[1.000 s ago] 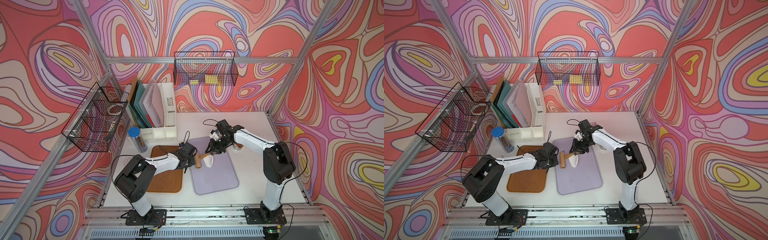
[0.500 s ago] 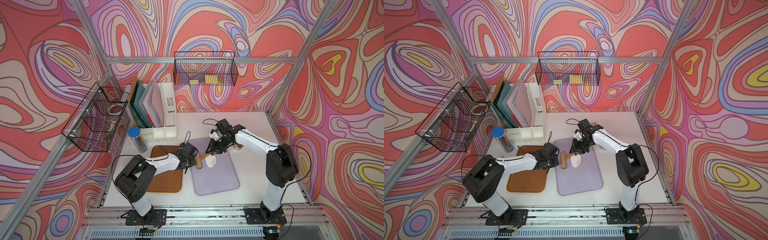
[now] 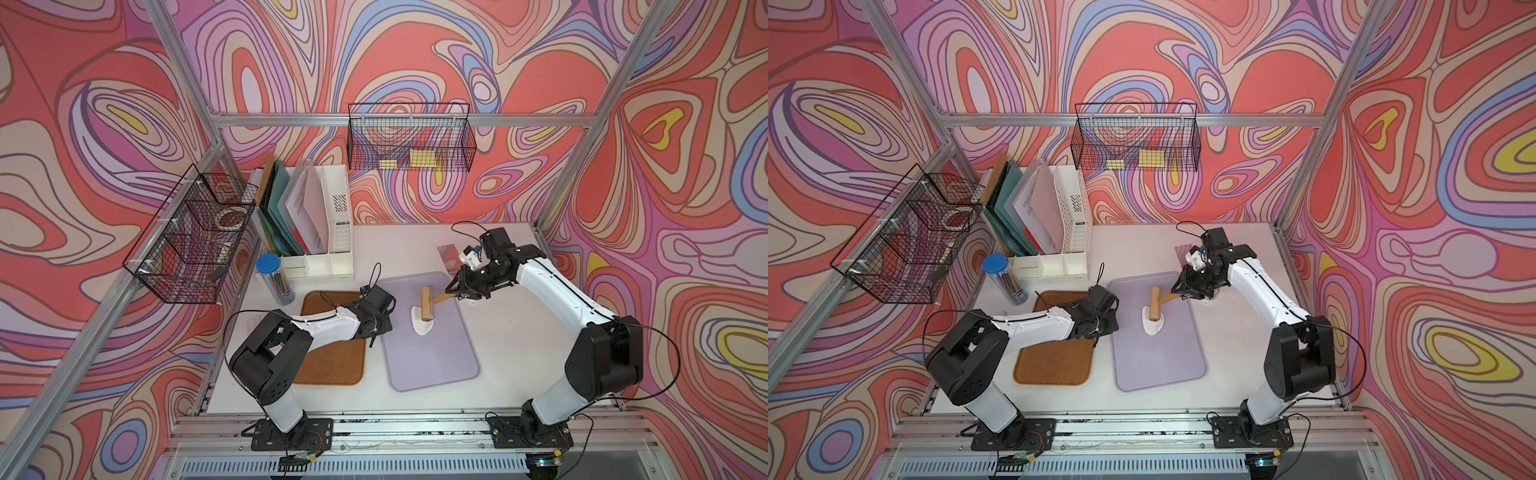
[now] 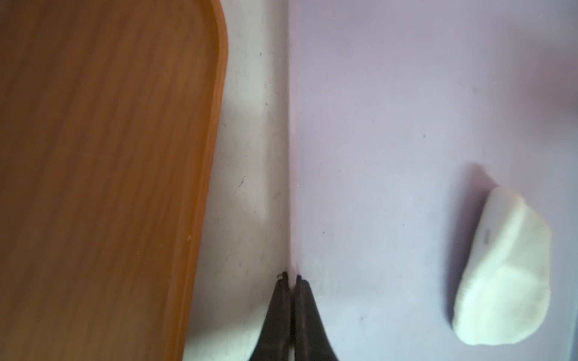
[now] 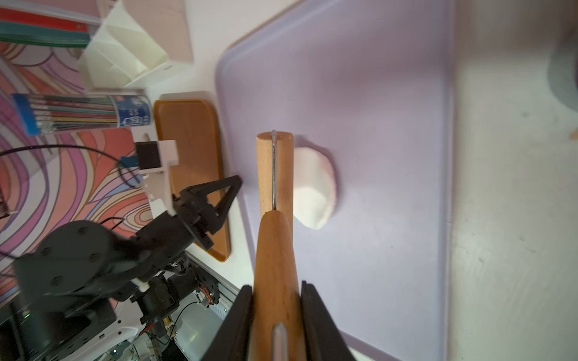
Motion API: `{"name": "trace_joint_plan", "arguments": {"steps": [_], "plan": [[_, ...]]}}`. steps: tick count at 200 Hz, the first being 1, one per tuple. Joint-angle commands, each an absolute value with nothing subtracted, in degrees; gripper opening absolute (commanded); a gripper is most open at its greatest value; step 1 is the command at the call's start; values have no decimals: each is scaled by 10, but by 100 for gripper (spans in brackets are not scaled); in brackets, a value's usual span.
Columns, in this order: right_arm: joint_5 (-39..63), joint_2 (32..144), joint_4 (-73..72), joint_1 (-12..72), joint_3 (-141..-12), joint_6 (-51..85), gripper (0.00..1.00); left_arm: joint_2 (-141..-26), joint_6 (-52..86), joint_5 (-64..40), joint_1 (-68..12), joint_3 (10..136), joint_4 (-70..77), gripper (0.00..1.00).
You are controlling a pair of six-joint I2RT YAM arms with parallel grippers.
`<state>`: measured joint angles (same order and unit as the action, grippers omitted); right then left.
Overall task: Roll out the dumpling wrappers from the dough
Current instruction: Flatten out the dough on the work surface.
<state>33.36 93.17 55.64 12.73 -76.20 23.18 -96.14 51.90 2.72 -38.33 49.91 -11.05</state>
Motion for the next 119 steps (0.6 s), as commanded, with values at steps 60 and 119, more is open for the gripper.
{"name": "trace_joint_plan", "arguments": {"steps": [60,119], "plan": [[346,982,508,132,-710,224,0,-971,508,13,-388,512,-113,0],[125,1008,594,127,-671,204,0,-971,507,13,-383,505,-115,0]]}}
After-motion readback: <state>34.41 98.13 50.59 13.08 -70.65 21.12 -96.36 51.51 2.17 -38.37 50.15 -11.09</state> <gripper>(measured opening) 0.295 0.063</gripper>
